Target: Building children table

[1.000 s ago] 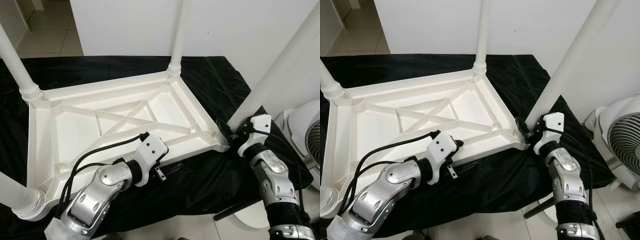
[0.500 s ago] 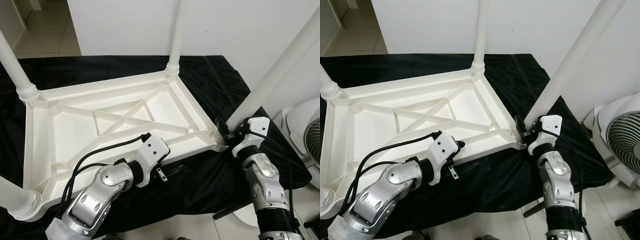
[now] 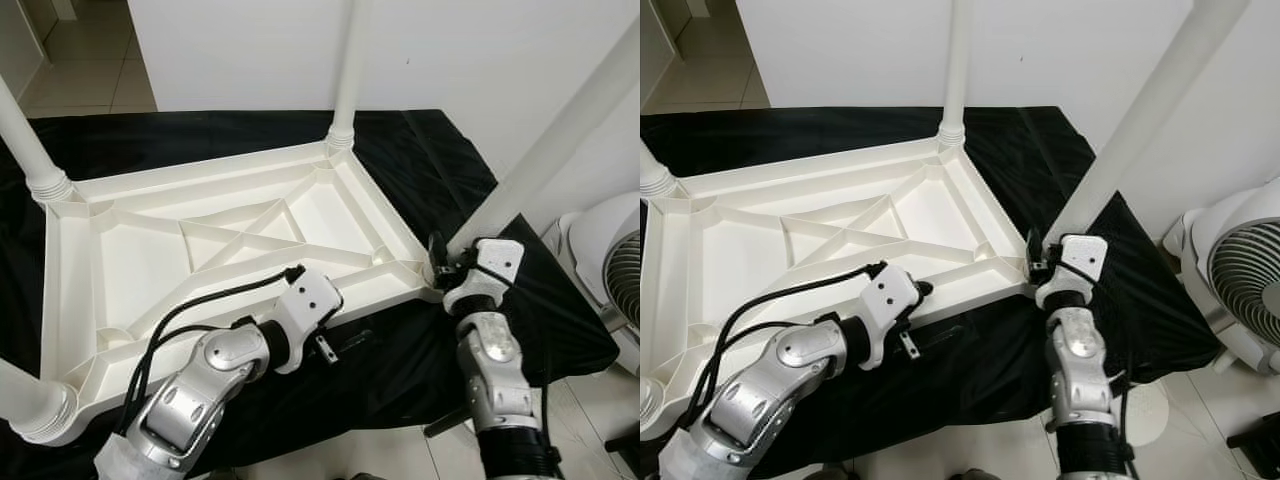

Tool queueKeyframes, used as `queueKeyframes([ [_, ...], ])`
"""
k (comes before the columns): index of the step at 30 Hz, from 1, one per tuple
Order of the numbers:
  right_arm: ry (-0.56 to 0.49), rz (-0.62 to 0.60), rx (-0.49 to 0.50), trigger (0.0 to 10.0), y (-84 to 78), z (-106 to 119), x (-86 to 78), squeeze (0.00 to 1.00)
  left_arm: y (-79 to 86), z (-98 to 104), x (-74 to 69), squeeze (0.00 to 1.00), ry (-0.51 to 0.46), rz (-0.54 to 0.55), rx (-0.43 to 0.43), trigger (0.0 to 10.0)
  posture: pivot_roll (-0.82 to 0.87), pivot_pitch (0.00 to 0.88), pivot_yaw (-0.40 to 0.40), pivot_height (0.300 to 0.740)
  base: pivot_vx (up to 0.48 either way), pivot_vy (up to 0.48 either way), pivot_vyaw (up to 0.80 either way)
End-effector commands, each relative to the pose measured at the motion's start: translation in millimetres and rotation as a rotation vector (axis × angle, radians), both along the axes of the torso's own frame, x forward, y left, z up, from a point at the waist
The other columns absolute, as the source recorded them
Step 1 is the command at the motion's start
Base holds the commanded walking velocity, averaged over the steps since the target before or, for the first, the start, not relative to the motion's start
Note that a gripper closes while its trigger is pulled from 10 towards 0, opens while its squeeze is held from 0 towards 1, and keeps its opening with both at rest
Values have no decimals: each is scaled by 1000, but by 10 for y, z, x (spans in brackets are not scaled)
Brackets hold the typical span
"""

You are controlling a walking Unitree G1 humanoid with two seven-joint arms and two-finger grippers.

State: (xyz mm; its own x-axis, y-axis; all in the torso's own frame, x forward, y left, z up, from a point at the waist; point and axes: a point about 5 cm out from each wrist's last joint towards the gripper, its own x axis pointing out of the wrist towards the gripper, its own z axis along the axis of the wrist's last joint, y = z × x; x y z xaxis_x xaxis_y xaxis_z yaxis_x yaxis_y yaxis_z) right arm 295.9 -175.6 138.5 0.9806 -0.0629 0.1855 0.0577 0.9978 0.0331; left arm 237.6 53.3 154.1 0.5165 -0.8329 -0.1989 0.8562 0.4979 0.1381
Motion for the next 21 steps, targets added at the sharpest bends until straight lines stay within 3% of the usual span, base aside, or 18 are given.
queueKeyframes([
  [1, 120, -5, 8, 10000, 59, -228, -40, 0, -37, -35, -21, 0, 18, -38, 9, 10000, 94, 77, -43, 740, 0, 0, 0],
  [8, 139, -65, 46, 10000, 65, -248, -33, 0, -42, -37, -28, 0, 19, -50, 12, 10000, 94, 74, -40, 740, 0, 0, 0],
  [13, 199, -248, 152, 10000, -17, -316, -71, 0, -41, -38, -38, 0, 18, -57, 15, 10000, 96, 67, -36, 740, 0, 0, 0],
  [19, 214, -364, 196, 10000, -75, -334, -116, 0, -43, -41, -45, 0, 20, -62, 16, 10000, 97, 65, -33, 740, 0, 0, 0],
  [21, 262, -404, 231, 10000, -83, -400, -119, 0, -47, -41, -49, 0, 20, -66, 17, 10000, 100, 62, -34, 740, 0, 0, 0],
])
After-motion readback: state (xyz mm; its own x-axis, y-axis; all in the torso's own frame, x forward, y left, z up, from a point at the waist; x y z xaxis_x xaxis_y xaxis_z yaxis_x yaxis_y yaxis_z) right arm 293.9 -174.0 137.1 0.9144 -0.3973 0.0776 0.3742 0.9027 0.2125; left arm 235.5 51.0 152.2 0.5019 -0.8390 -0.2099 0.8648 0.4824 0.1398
